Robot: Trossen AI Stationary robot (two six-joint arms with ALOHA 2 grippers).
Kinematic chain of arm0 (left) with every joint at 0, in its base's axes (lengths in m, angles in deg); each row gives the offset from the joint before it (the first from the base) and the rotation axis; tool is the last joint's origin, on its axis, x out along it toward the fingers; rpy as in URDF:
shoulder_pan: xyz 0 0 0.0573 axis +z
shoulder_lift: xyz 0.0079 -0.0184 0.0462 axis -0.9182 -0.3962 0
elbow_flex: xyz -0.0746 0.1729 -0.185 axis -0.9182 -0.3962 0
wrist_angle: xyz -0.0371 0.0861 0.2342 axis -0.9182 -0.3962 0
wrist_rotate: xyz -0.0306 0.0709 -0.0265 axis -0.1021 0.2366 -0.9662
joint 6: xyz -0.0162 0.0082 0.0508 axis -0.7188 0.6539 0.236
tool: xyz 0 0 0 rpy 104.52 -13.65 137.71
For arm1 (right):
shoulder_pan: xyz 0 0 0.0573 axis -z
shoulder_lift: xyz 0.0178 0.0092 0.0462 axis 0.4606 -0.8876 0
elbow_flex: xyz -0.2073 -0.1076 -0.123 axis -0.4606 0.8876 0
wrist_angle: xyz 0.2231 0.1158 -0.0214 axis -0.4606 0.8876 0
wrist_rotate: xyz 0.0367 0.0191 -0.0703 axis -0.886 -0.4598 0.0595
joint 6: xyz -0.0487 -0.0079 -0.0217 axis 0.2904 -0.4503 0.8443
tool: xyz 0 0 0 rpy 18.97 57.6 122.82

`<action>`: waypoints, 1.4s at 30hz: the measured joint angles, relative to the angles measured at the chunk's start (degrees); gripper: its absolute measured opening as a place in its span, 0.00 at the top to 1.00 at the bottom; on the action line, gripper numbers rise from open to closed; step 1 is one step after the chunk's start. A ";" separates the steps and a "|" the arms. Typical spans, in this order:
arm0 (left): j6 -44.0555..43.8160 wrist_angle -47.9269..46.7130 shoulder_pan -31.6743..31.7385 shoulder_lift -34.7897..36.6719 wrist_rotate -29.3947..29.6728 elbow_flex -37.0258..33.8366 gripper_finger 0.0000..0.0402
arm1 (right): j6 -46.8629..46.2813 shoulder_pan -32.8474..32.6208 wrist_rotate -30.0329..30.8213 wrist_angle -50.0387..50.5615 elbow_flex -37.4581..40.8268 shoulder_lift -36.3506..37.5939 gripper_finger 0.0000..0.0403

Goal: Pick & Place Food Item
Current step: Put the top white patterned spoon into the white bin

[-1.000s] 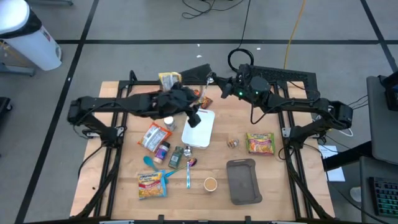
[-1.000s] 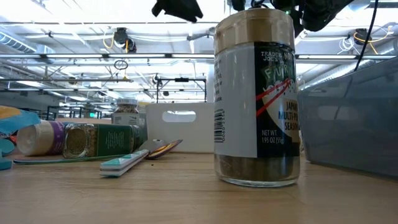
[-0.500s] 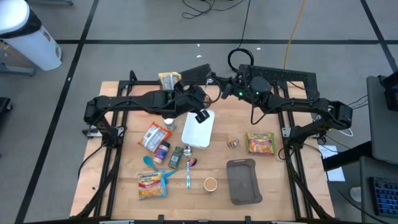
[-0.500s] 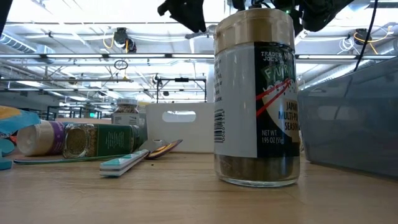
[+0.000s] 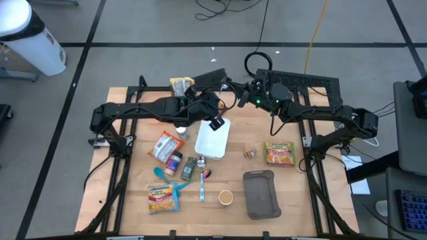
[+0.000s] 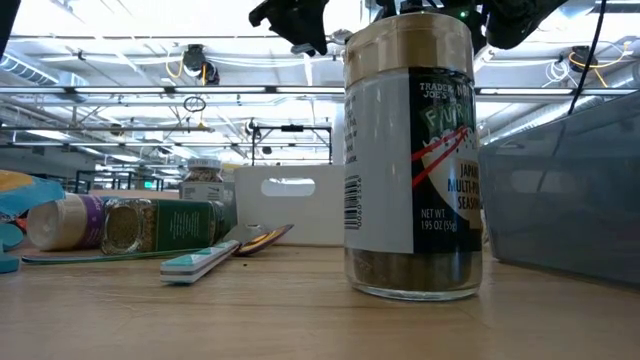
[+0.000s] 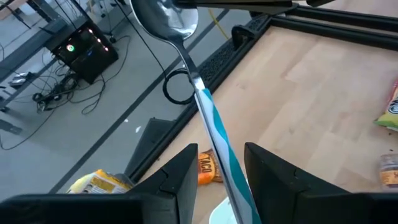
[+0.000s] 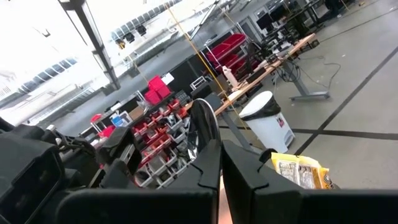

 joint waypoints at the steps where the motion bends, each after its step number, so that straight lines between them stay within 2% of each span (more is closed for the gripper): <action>1: -0.01 0.01 0.00 0.00 0.01 0.00 0.65 | 0.12 0.00 -0.01 0.00 0.00 0.00 1.00; 12: -1.19 0.01 0.00 0.00 0.98 -0.04 0.67 | 0.69 0.00 0.13 0.03 0.00 0.00 1.00; 21: -1.63 -0.29 0.90 0.05 1.86 -0.07 0.92 | 1.11 0.04 0.83 0.04 0.00 0.11 1.00; 42: -5.35 0.19 3.88 0.07 -8.01 -0.07 0.92 | 1.82 0.07 0.49 0.20 0.07 0.10 1.00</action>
